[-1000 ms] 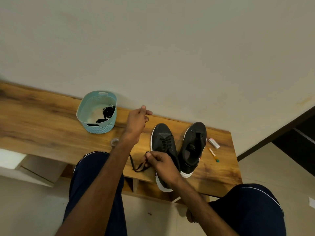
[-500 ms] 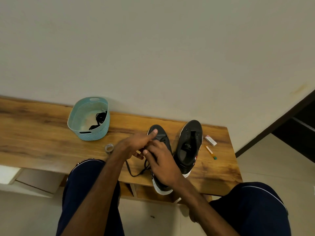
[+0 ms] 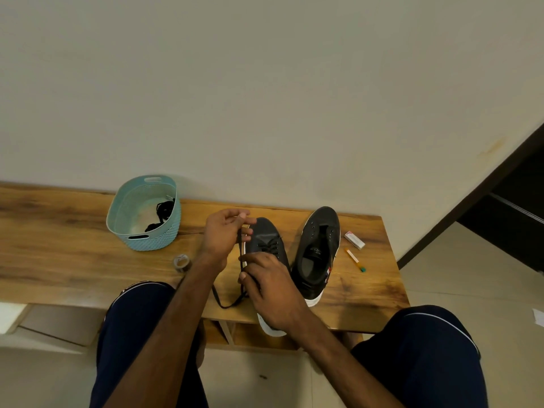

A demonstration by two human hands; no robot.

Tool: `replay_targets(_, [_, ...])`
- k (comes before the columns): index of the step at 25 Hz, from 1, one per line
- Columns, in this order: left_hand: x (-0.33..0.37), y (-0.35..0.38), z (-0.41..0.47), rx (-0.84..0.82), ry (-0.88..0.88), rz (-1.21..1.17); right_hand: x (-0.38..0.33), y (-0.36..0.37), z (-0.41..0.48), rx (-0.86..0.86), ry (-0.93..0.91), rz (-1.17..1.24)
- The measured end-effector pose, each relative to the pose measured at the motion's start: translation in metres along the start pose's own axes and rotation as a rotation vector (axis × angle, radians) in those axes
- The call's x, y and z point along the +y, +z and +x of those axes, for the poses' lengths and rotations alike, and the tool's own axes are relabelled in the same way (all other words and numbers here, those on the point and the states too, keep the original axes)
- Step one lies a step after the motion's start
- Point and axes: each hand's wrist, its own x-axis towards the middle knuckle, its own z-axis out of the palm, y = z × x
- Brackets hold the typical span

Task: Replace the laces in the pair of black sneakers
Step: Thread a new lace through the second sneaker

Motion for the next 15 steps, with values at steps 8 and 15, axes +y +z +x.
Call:
replay_targets(8, [0.007, -0.002, 0.003, 0.035, 0.119, -0.155, -0.005, 0.008, -0.010, -0.144, 0.049, -0.039])
replay_targets(15, [-0.003, 0.005, -0.004, -0.096, 0.222, 0.281, 0.036, -0.029, -0.006, -0.016, 0.316, -0.027])
